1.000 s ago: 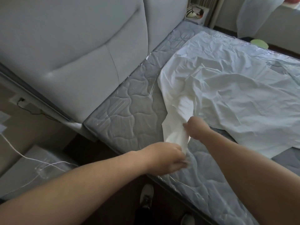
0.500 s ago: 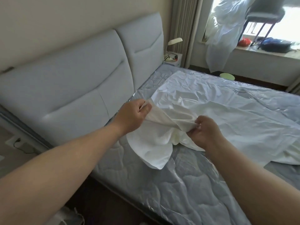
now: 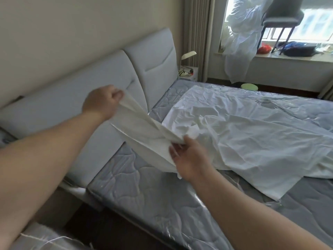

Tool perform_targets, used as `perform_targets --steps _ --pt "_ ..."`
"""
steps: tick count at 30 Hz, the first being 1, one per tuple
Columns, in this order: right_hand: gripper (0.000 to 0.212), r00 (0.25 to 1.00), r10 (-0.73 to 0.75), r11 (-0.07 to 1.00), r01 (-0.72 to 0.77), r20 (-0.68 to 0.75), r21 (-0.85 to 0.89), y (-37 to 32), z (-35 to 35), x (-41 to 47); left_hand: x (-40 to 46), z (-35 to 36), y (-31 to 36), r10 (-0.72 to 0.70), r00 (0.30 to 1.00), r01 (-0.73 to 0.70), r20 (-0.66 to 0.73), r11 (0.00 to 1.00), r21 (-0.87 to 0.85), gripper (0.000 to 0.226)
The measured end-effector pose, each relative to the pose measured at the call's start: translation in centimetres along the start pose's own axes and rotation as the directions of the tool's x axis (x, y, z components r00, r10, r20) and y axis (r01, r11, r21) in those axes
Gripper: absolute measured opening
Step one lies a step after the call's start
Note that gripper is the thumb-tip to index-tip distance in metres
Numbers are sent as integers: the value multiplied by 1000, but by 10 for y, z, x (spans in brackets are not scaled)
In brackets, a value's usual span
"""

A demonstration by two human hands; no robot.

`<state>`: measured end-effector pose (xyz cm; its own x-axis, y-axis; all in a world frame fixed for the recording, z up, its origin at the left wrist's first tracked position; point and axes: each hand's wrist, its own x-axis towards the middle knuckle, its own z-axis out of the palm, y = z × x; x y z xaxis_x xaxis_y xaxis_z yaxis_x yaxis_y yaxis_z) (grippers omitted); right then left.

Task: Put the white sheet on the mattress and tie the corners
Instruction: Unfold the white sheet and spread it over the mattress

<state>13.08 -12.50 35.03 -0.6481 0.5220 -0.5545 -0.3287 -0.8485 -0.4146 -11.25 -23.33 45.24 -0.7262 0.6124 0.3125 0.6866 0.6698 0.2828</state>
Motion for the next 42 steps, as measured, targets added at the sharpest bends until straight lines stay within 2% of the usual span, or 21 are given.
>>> perform_targets --steps 3,4,6,7,9,10,11,12,14,17,19,20,21,23,24,25,28,31,34,37,42 --pt "7 983 155 928 -111 100 -356 47 11 -18 10 -8 -14 -202 961 148 188 952 270 30" --pt "8 976 182 876 -107 117 -471 61 11 -21 6 -5 -9 -197 952 128 233 951 281 36" --pt "8 966 196 804 -59 171 -591 80 11 -24 -10 8 9 -47 921 6 386 994 107 51" --pt "9 963 190 799 -38 192 -600 82 13 -22 -22 16 24 52 852 -54 522 998 -10 53" --pt "8 965 160 822 -13 209 -570 78 14 -20 -50 35 44 164 597 -88 785 986 -139 53" --pt "9 969 121 829 21 214 -560 70 14 -18 -61 43 51 182 489 -67 853 983 -171 54" --pt "12 972 92 827 46 214 -561 64 11 -14 -71 47 51 182 436 6 881 979 -205 58" --pt "13 977 64 836 60 204 -546 53 7 -9 -76 54 49 183 440 94 879 964 -248 63" --pt "14 987 42 869 42 158 -493 34 -4 2 -86 63 37 162 510 262 845 906 -332 77" --pt "23 992 65 936 -23 109 -351 8 -14 10 -106 83 10 -99 545 501 833 834 -229 98" --pt "17 980 129 961 -86 152 -263 -1 -14 12 -130 105 -9 -286 466 669 837 734 -122 92" --pt "5 964 155 967 -104 214 -231 -4 -12 11 -144 115 -16 -343 386 745 856 663 -71 92" --pt "12 948 152 976 -98 280 -197 -6 -7 8 -159 123 -18 -358 290 817 888 575 -36 94" --pt "15 886 183 978 -122 425 -167 -8 9 -1 -186 140 -15 -294 93 940 951 342 14 107" --pt "16 859 207 976 -146 468 -164 -7 19 -5 -196 147 -9 -233 24 976 972 217 28 115" --pt "20 833 218 974 -152 508 -168 -8 26 -4 -202 155 -3 -173 1 993 985 115 19 119" --pt "27 798 233 967 -128 556 -221 -7 48 6 -200 183 7 76 43 983 996 -184 -28 106" --pt "31 785 218 966 -88 580 -244 0 67 29 -176 201 6 349 194 893 917 -450 -18 91" --pt "37 818 179 968 -49 546 -244 10 83 51 -147 210 -1 421 292 734 859 -674 80 84" --pt "20 866 137 962 1 481 -274 22 101 74 -114 210 -24 342 228 655 912 -747 116 52" --pt "16 913 66 955 58 401 -291 24 117 109 -58 206 -78 121 246 724 962 -683 -99 17"
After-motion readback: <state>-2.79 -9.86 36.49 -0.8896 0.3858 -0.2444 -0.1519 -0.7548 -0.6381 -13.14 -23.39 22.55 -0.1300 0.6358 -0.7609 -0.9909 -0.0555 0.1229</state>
